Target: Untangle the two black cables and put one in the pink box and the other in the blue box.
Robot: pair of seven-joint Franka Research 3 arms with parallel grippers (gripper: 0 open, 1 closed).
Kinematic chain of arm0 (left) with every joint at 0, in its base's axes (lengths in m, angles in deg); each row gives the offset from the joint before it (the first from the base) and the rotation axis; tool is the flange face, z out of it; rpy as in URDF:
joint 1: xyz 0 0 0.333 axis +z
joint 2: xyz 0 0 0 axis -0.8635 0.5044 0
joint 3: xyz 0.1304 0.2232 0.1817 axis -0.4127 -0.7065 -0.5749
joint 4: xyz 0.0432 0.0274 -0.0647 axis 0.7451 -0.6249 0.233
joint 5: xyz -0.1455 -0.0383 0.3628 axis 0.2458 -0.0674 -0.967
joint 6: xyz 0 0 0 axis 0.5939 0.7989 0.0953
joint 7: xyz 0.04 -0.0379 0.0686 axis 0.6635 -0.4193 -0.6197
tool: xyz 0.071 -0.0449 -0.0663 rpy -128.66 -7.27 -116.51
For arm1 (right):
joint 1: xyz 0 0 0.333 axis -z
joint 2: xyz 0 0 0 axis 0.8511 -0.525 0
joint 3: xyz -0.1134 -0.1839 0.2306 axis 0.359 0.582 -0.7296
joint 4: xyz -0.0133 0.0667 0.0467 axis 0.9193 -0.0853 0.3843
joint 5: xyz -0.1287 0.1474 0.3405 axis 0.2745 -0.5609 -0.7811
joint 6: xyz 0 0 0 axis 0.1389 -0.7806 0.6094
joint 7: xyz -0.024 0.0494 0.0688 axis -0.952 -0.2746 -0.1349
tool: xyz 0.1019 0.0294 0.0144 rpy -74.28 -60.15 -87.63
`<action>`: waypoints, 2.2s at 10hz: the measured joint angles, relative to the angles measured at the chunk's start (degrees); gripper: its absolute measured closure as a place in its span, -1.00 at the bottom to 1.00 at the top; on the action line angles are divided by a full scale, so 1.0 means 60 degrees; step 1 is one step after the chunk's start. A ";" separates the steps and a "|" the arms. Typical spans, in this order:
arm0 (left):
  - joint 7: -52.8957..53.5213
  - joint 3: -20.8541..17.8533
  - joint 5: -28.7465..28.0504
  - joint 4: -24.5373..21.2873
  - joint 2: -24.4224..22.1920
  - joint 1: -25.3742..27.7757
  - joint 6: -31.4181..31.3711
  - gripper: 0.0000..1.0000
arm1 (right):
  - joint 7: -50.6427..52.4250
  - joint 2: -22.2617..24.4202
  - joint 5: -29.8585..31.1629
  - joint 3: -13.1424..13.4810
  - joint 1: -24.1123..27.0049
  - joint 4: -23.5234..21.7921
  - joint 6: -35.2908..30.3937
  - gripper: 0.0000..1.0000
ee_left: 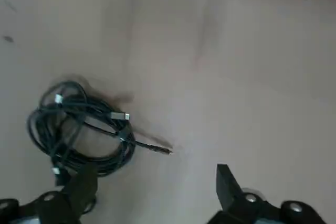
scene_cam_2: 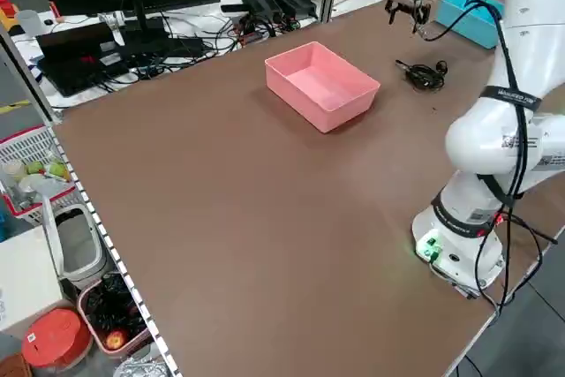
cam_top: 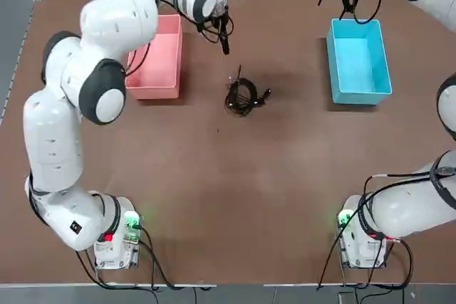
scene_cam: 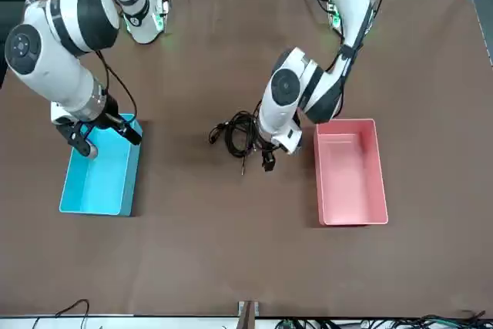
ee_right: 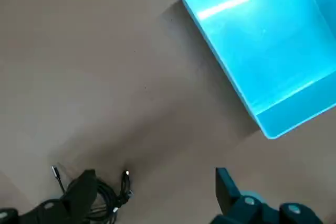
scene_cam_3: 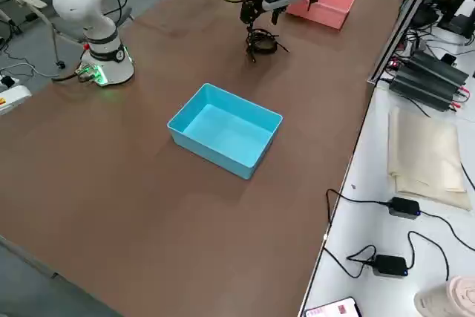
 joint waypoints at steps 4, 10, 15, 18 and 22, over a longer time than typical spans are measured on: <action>-0.1282 -0.0067 0.0000 0.0042 0.1028 -0.1084 -0.1227 -0.88 | -0.0717 -0.0006 0.0000 -0.0001 -0.0545 -0.0996 0.0769 -1.00; -0.1640 -0.0387 0.0000 0.0053 0.1614 -0.1088 -0.1567 -0.76 | -0.1113 -0.0003 -0.0001 0.0000 -0.0989 -0.1608 0.1402 -1.00; -0.2069 -0.0461 -0.0011 0.0055 0.2052 -0.1489 -0.1789 -0.52 | -0.1316 -0.0003 -0.0001 0.0001 -0.1261 -0.1707 0.1456 -1.00; -0.2070 -0.0530 -0.0114 0.0055 0.2173 -0.1510 -0.1968 -0.19 | -0.1318 -0.0002 -0.0001 0.0014 -0.1260 -0.1733 0.1457 -1.00; -0.2069 -0.0563 -0.0288 0.0121 0.2173 -0.1540 -0.2009 0.69 | -0.1320 -0.0002 -0.0001 0.0014 -0.1261 -0.1734 0.1458 -1.00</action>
